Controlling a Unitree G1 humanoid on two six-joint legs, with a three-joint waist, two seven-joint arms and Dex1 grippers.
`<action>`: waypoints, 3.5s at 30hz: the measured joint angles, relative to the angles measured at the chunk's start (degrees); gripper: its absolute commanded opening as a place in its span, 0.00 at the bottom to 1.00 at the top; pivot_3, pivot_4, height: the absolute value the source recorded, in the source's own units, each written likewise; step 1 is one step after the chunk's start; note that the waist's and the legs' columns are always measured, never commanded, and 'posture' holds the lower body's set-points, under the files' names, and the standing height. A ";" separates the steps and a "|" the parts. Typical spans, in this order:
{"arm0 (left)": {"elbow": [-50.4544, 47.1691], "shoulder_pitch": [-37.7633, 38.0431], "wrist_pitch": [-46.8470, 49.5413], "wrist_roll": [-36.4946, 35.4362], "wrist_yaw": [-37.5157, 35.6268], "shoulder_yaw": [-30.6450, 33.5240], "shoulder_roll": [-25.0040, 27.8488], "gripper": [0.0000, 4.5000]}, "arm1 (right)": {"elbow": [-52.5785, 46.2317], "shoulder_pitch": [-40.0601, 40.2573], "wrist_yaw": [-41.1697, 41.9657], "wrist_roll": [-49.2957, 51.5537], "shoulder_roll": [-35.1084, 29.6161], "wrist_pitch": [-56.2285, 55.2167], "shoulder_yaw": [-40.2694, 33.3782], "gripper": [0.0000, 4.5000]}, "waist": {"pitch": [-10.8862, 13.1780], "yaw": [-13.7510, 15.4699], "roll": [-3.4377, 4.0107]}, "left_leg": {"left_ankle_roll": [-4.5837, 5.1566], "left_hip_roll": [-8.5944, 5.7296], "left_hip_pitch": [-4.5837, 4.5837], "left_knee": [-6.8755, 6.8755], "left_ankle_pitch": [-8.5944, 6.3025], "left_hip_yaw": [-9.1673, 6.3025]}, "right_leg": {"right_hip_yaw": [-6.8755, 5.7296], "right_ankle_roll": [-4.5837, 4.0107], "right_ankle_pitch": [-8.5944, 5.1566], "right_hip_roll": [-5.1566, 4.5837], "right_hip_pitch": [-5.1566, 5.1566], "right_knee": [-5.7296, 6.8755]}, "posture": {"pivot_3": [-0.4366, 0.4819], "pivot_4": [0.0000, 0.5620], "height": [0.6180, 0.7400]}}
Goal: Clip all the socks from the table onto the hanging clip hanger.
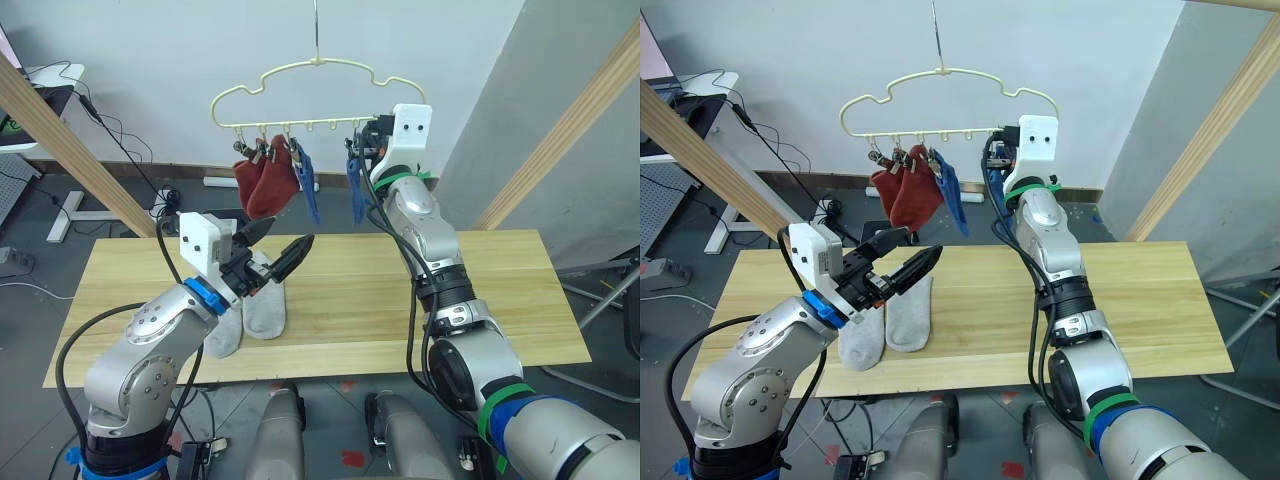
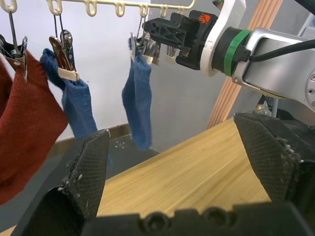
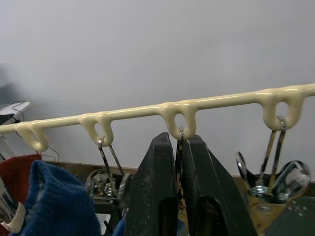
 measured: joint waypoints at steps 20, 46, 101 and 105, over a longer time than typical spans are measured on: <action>57.45 -16.47 -17.63 31.84 2.22 -8.48 -0.43 1.00 | -10.52 1.51 11.70 4.43 -7.41 16.82 0.92 0.00 | 0.67 -1.66 -0.01 | 0.02 -0.03 0.12 0.03 -0.01 0.15 | 0.07 0.19 -0.10 -0.02 0.06 0.03 | 0.44 0.64 1.00; 49.71 -9.81 -18.88 35.19 -5.72 -11.35 -5.33 0.01 | -17.75 5.39 10.88 6.47 -8.22 21.17 0.94 0.00 | 0.86 -1.73 0.00 | 0.01 -0.07 0.50 0.01 -0.01 0.12 | 0.03 0.22 -0.11 -0.16 0.47 0.00 | 0.31 0.52 1.00; 32.99 -25.28 10.60 -14.88 4.71 6.43 -29.01 0.01 | -19.86 -4.36 -4.39 45.64 -9.69 63.48 -27.86 0.00 | 1.43 -1.72 -0.12 | 0.19 -0.13 -0.36 0.36 -0.13 -0.03 | -0.15 0.28 -0.08 -0.10 0.00 -0.07 | 0.36 0.57 1.00; 33.75 -25.28 11.19 -15.63 4.93 6.20 -29.26 0.01 | -19.87 -4.36 -6.58 47.98 -9.34 64.11 -28.17 0.00 | 1.43 -1.75 -0.11 | 0.19 -0.13 -0.37 0.37 -0.13 -0.02 | -0.14 0.29 -0.08 -0.10 -0.01 -0.07 | 0.35 0.57 1.00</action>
